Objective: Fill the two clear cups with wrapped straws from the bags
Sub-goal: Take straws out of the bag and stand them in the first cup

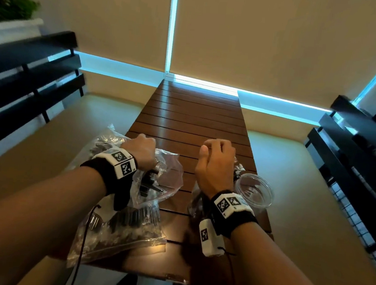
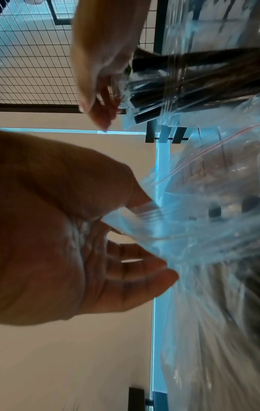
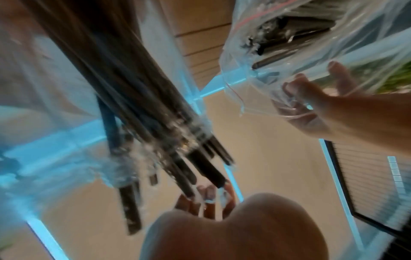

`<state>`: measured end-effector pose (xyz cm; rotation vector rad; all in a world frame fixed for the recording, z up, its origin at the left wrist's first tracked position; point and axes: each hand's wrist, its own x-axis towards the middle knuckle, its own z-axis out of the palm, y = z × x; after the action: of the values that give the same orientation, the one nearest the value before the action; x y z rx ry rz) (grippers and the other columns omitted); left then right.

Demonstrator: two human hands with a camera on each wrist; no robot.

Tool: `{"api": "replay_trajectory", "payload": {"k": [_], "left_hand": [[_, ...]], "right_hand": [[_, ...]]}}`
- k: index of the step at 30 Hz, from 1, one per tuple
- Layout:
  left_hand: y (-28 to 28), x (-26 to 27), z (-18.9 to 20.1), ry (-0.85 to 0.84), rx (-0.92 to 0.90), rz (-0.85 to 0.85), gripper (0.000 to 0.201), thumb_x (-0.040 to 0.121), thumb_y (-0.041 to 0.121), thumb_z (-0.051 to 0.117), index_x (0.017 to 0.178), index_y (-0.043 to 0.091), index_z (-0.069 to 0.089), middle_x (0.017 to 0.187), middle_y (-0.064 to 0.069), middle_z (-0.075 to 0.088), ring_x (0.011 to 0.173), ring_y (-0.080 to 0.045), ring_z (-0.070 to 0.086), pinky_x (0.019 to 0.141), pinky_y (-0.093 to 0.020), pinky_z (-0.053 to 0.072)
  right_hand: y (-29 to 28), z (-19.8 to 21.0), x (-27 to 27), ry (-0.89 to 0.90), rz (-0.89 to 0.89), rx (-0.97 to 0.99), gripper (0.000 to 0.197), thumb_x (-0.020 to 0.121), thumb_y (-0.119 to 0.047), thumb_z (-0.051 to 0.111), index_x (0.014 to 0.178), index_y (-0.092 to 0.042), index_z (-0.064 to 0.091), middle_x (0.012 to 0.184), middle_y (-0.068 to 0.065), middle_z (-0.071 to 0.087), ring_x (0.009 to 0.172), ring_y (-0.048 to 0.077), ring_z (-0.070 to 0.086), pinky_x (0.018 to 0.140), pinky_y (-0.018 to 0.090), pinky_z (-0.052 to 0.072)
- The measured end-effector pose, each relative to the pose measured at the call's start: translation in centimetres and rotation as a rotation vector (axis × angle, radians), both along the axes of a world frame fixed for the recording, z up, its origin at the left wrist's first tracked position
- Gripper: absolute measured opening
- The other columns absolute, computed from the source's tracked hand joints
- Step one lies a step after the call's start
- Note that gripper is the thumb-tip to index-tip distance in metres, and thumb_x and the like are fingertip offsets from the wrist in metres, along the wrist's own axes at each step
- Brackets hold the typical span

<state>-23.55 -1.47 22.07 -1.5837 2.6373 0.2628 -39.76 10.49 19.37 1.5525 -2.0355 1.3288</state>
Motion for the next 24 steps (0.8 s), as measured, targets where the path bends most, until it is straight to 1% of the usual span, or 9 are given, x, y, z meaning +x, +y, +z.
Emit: {"api": "replay_trajectory", "payload": {"k": [3,6,8,11,13,16,18,21,24], "left_hand": [[-0.1,0.8,0.7,0.153,0.024,0.0,0.034,0.078,0.017,0.056,0.111,0.012,0.059,0.117,-0.012,0.064,0.105,-0.033,0.061,0.088,-0.043,0.053],[-0.1,1.3,1.2,0.272,0.039,0.003,0.032,0.079,0.011,0.055,0.11,0.01,0.064,0.113,-0.012,0.067,0.103,-0.032,0.062,0.089,-0.042,0.054],[-0.1,1.5,1.4,0.325,0.035,-0.004,0.029,0.08,0.01,0.056,0.106,0.012,0.068,0.111,-0.011,0.069,0.102,-0.03,0.063,0.089,-0.04,0.054],[0.0,1.9,1.7,0.37,0.033,-0.02,0.029,0.084,0.011,0.057,0.108,0.015,0.072,0.114,-0.007,0.07,0.106,-0.028,0.062,0.091,-0.037,0.053],[0.1,2.2,1.7,0.384,0.049,-0.04,0.029,0.085,0.015,0.057,0.11,0.018,0.072,0.115,-0.006,0.07,0.107,-0.027,0.062,0.092,-0.038,0.053],[0.2,2.5,1.6,0.394,0.081,-0.087,0.023,0.089,0.019,0.055,0.103,0.02,0.074,0.107,-0.006,0.072,0.099,-0.025,0.065,0.083,-0.036,0.054],[0.3,2.8,1.6,0.393,0.074,-0.104,0.022,0.089,0.02,0.053,0.098,0.022,0.073,0.103,-0.004,0.072,0.094,-0.023,0.065,0.08,-0.037,0.055],[0.3,3.2,1.7,0.393,0.071,-0.123,0.024,0.089,0.014,0.054,0.098,0.018,0.075,0.102,-0.001,0.073,0.09,-0.021,0.065,0.079,-0.037,0.056],[0.2,3.4,1.8,0.415,0.081,-0.141,0.024,0.091,0.009,0.052,0.093,0.013,0.076,0.096,0.0,0.072,0.082,-0.018,0.063,0.066,-0.028,0.051]], "right_hand": [[-0.6,2.0,2.9,0.248,0.242,0.089,0.005,0.086,-0.013,0.058,0.087,-0.012,0.062,0.091,0.002,0.056,0.084,0.015,0.047,0.072,0.024,0.039],[-1.8,1.8,5.4,0.375,0.434,0.637,0.009,0.084,-0.012,0.058,0.08,-0.012,0.067,0.081,0.005,0.062,0.074,0.023,0.059,0.066,0.033,0.051],[-2.8,0.9,6.4,0.391,0.445,0.829,0.012,0.086,-0.012,0.057,0.084,-0.008,0.068,0.088,0.013,0.067,0.078,0.031,0.064,0.073,0.038,0.055],[-3.8,-0.3,7.9,0.378,0.468,0.859,0.021,0.092,-0.02,0.054,0.097,-0.005,0.067,0.103,0.014,0.067,0.093,0.03,0.062,0.086,0.037,0.049],[-4.5,-1.0,8.9,0.347,0.475,0.823,0.023,0.092,-0.021,0.054,0.098,-0.004,0.067,0.108,0.012,0.065,0.1,0.028,0.06,0.081,0.034,0.047],[-5.6,-2.1,10.3,0.317,0.44,0.768,0.018,0.089,-0.022,0.054,0.073,-0.015,0.057,0.099,0.013,0.067,0.103,0.031,0.057,0.09,0.035,0.044],[-6.2,-2.8,10.8,0.308,0.414,0.798,0.019,0.087,-0.023,0.054,0.069,-0.018,0.052,0.099,0.012,0.066,0.104,0.031,0.056,0.098,0.037,0.042],[-6.8,-2.5,11.2,0.282,0.379,0.88,0.016,0.092,-0.02,0.051,0.095,-0.012,0.065,0.116,0.012,0.062,0.116,0.03,0.052,0.093,0.033,0.04],[-7.4,-1.9,11.5,0.291,0.397,1.005,0.032,0.1,-0.016,0.046,0.128,-0.005,0.054,0.136,0.016,0.052,0.13,0.031,0.045,0.105,0.035,0.033]]}}
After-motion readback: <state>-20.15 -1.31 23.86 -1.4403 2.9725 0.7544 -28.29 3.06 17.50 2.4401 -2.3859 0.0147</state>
